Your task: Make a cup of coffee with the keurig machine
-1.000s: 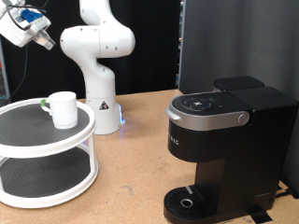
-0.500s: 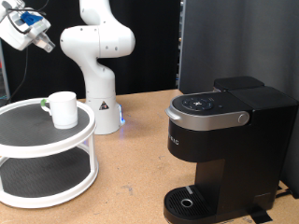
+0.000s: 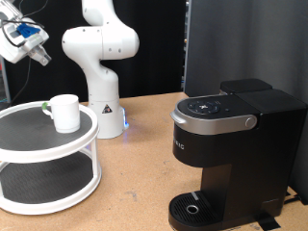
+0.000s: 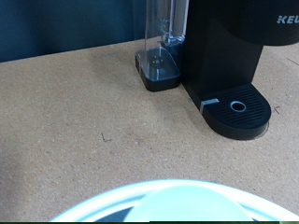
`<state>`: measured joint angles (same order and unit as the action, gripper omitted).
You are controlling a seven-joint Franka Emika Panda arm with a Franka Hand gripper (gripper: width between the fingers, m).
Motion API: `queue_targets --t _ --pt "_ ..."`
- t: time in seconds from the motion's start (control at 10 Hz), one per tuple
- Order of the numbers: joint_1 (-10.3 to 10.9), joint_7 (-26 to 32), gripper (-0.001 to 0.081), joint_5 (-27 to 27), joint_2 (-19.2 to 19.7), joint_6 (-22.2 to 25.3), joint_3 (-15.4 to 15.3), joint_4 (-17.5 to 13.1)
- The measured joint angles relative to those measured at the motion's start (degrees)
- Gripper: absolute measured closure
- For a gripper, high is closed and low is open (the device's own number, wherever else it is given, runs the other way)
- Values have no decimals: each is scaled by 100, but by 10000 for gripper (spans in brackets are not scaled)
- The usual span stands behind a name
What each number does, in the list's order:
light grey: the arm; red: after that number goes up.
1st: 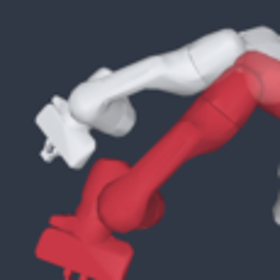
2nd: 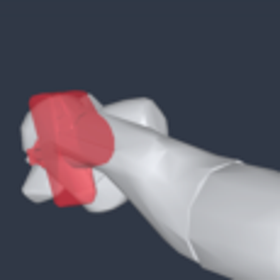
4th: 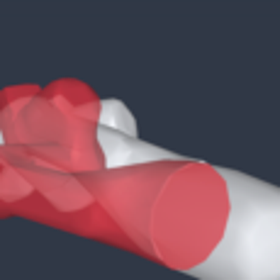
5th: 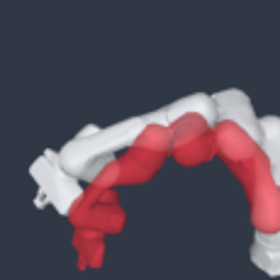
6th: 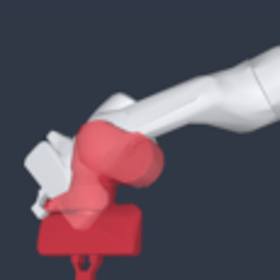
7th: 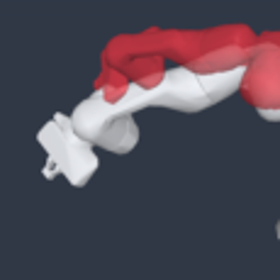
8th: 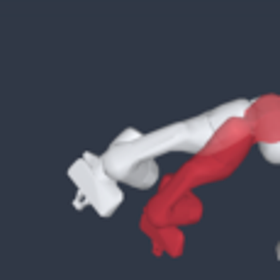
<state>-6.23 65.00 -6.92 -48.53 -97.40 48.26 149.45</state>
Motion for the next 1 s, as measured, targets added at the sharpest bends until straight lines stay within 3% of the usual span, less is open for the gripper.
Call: queue_targets --t 1.0 --pt "81 811 802 52 646 -757 337 268"
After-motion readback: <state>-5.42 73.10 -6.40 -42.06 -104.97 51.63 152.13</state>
